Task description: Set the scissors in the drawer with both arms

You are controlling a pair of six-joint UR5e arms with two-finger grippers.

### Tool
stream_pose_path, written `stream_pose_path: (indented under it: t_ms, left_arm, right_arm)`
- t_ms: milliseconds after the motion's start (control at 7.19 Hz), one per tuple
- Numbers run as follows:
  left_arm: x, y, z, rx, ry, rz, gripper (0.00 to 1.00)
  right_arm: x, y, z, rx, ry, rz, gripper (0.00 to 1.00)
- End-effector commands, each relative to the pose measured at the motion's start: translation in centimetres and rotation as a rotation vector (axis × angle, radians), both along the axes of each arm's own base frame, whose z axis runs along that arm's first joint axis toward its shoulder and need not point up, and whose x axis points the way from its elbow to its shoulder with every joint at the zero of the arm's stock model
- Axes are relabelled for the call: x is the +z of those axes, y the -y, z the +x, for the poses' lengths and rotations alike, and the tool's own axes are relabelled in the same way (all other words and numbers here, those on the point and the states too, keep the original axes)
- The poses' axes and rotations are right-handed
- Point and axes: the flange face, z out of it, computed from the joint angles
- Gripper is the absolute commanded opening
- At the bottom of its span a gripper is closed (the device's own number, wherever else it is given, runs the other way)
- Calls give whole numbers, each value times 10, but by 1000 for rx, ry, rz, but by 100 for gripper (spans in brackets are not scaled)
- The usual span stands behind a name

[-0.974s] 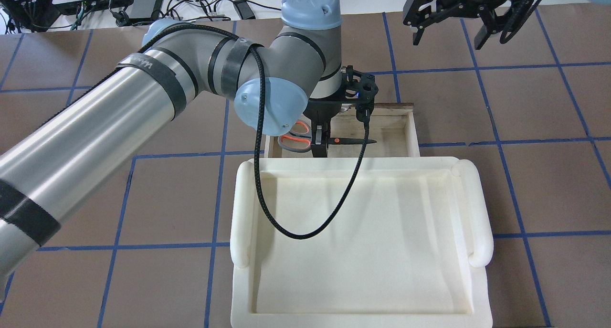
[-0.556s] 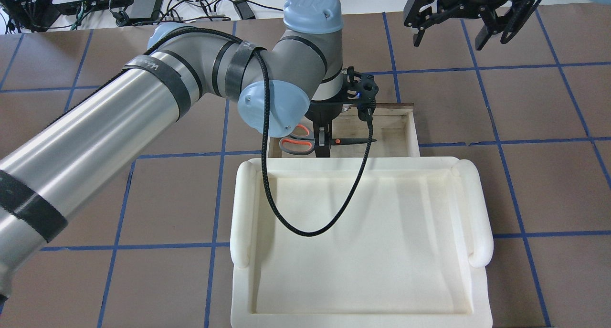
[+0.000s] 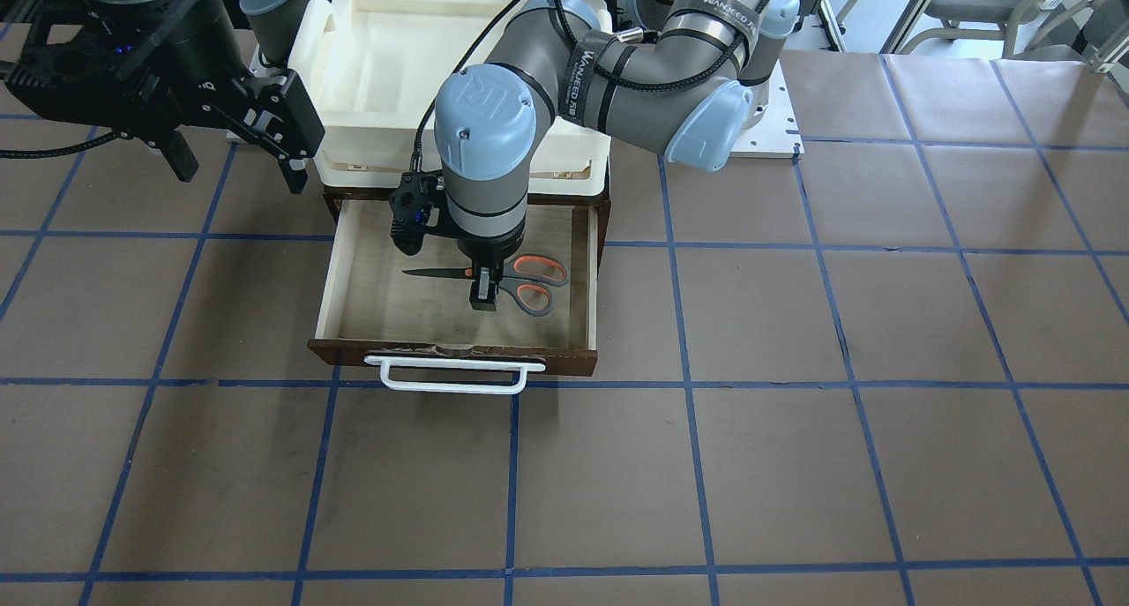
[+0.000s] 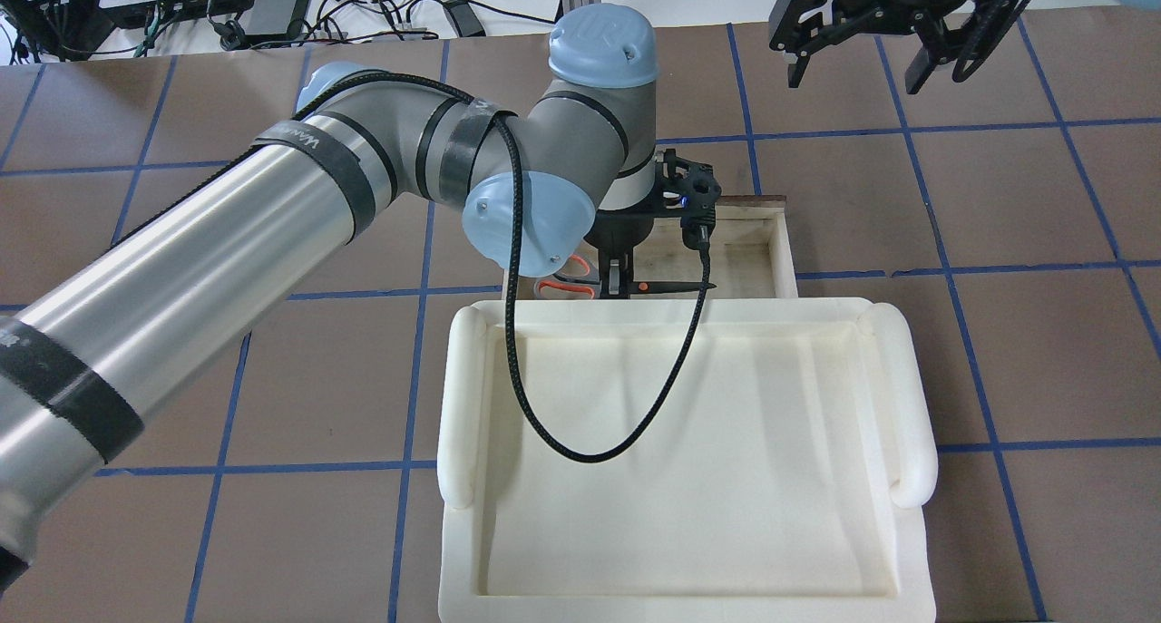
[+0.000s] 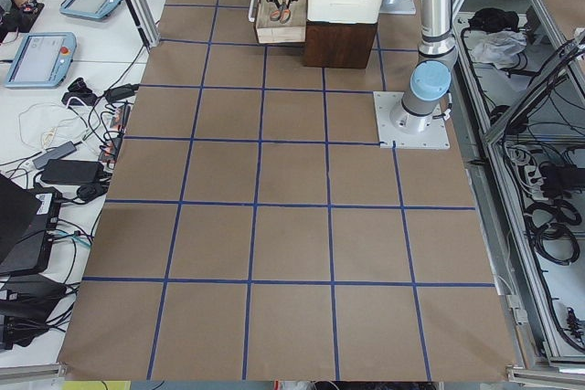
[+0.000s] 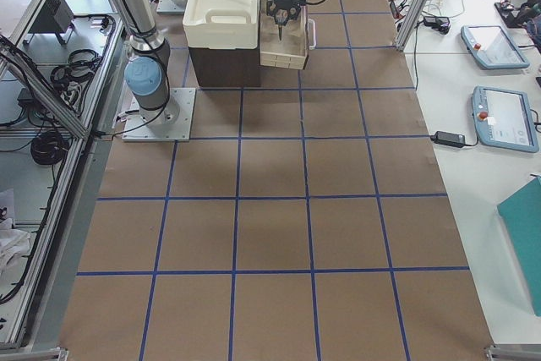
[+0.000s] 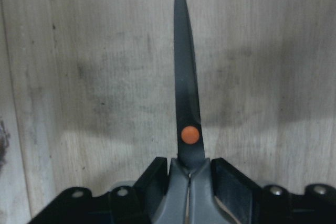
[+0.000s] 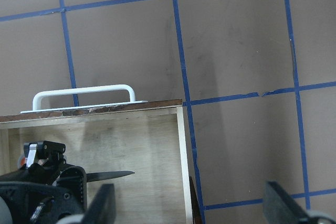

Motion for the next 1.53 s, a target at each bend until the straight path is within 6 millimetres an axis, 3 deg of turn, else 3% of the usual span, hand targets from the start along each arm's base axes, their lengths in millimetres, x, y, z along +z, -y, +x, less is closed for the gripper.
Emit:
stream_pose_path:
  t_ms: [0, 139, 278, 556, 834, 1113, 1252, 1391]
  left_arm:
    - [-5, -3, 0, 1, 0, 6, 11]
    - [-6, -4, 0, 9, -1, 9, 13]
    - [-6, -4, -1, 3, -2, 8, 23]
    - [-6, -5, -1, 3, -3, 10, 83]
    - [-6, -6, 0, 10, -5, 7, 92]
    - [21, -6, 1, 8, -39, -56, 92]
    - [49, -5, 4, 15, -57, -99, 92]
    - [94, 1, 15, 44, -68, -150, 92]
  right_arm:
    - [3, -4, 1, 1, 7, -2, 100]
    - [4, -5, 0, 0, -1, 1, 100]
    - [3, -5, 0, 1, 4, 4, 100]
    - [4, -8, 2, 6, 11, 1, 100]
    - [2, -14, 5, 63, 33, 6, 100]
    - [-13, -21, 5, 133, 20, 32, 100]
    - [-21, -22, 5, 133, 27, 42, 100]
    - [-23, -22, 5, 134, 20, 46, 100]
